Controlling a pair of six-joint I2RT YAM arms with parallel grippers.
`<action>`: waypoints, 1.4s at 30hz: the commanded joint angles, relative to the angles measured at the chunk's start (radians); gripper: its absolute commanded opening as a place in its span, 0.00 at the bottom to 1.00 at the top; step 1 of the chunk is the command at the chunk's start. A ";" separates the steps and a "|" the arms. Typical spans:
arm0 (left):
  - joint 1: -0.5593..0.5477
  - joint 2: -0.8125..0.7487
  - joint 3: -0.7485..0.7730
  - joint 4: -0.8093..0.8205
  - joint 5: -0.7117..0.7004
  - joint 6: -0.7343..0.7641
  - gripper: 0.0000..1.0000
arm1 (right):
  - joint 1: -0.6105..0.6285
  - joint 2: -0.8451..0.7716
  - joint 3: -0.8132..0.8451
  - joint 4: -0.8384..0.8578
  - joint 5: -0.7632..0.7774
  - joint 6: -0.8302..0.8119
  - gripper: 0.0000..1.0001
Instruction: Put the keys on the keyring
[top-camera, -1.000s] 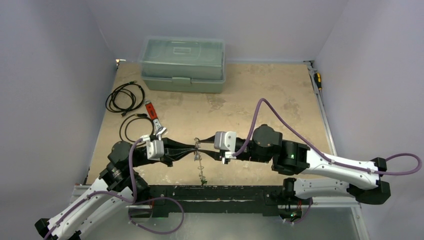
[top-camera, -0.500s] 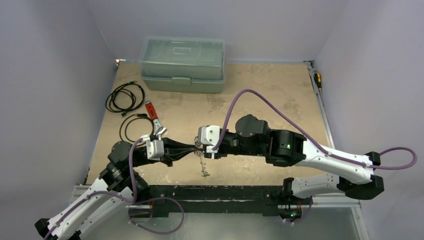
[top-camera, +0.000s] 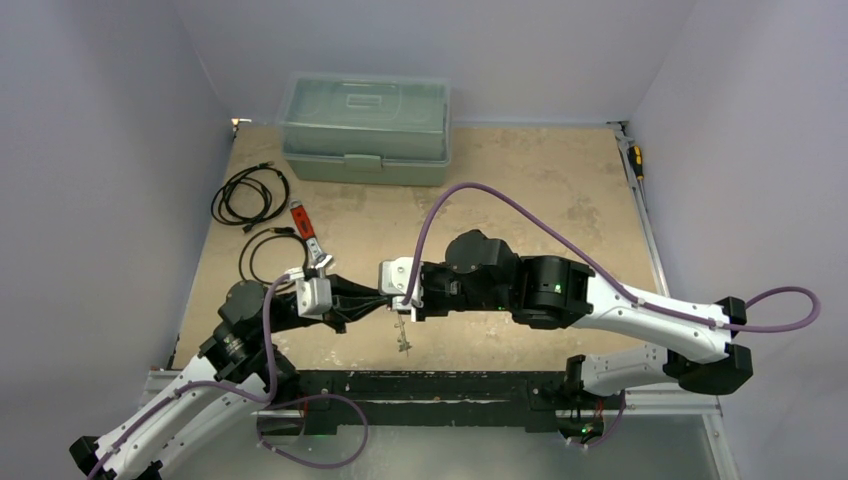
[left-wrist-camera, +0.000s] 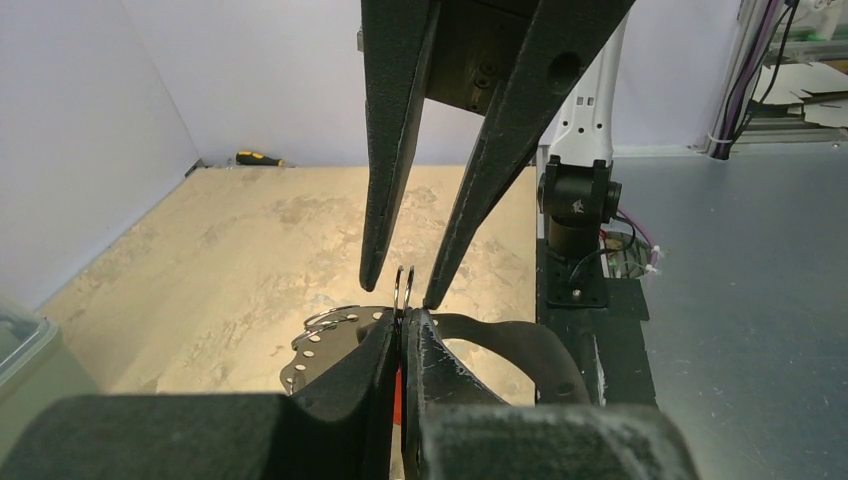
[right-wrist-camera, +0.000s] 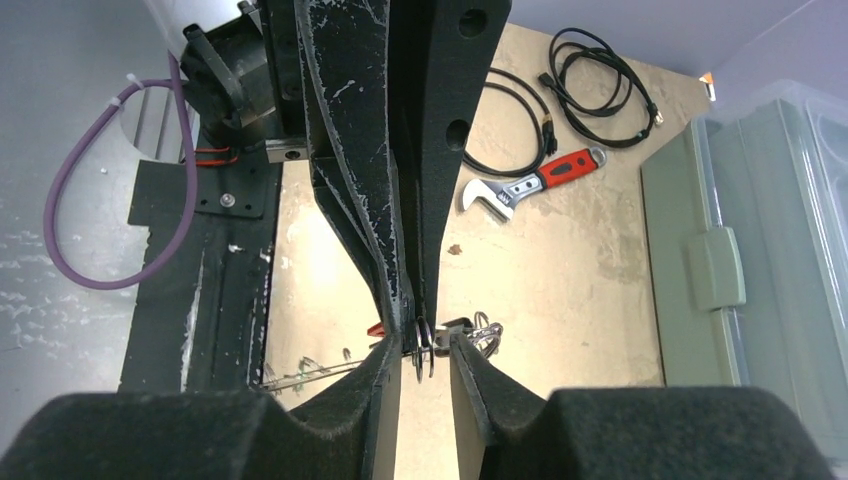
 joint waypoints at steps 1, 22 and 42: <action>0.001 0.002 0.051 0.050 0.005 0.005 0.00 | 0.003 -0.005 0.048 0.008 0.031 -0.016 0.27; 0.001 0.005 0.054 0.043 0.004 0.007 0.00 | 0.003 0.045 0.065 -0.021 0.021 -0.016 0.16; 0.000 -0.012 0.058 0.023 -0.070 0.033 0.04 | 0.003 -0.080 -0.148 0.266 0.019 0.018 0.00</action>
